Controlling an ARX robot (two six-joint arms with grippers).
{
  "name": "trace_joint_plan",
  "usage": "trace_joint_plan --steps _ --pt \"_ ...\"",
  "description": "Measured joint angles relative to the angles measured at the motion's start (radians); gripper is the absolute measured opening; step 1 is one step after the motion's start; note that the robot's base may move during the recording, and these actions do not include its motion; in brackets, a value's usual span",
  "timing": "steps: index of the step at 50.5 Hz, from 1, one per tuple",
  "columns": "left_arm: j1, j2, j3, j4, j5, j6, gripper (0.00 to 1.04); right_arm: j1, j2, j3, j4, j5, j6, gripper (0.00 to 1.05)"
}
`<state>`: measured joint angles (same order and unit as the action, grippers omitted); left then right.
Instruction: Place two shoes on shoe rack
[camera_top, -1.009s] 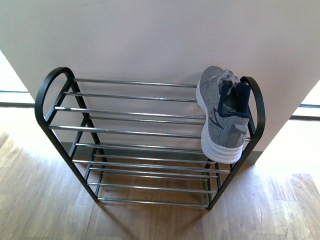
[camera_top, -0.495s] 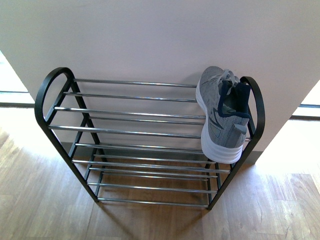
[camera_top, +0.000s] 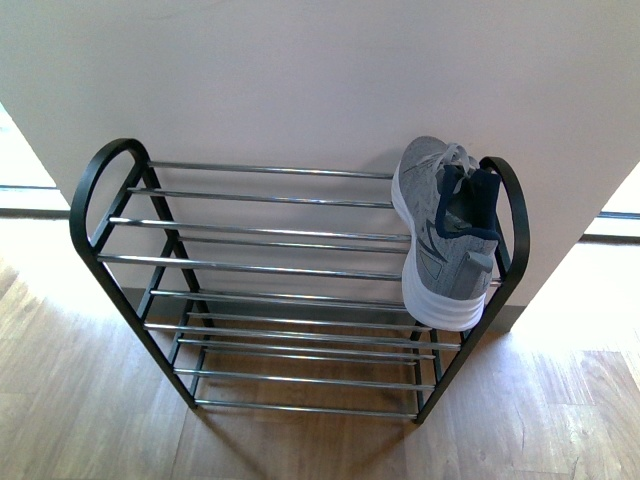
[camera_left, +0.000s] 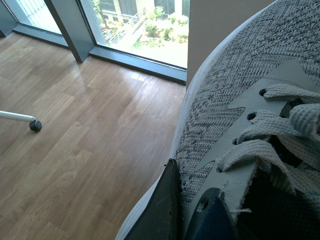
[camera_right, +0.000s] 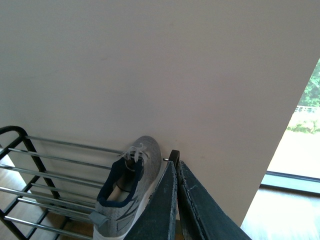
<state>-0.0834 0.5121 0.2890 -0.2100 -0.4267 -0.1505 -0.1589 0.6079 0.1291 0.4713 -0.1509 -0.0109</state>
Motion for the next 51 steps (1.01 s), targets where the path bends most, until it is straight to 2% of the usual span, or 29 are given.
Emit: trace_joint_plan --steps 13,16,19,51 --pt "0.0 0.0 0.0 0.0 0.0 0.0 0.02 0.054 -0.095 -0.047 -0.049 0.055 0.0 0.02" --pt "0.0 0.0 0.0 0.0 0.0 0.0 0.02 0.111 -0.124 -0.057 -0.068 0.132 0.001 0.02" --pt "0.0 0.0 0.0 0.0 0.0 0.0 0.02 0.147 -0.154 -0.067 -0.087 0.14 0.001 0.02" --pt "0.0 0.0 0.0 0.0 0.0 0.0 0.02 0.155 -0.37 -0.11 -0.232 0.151 0.001 0.02"
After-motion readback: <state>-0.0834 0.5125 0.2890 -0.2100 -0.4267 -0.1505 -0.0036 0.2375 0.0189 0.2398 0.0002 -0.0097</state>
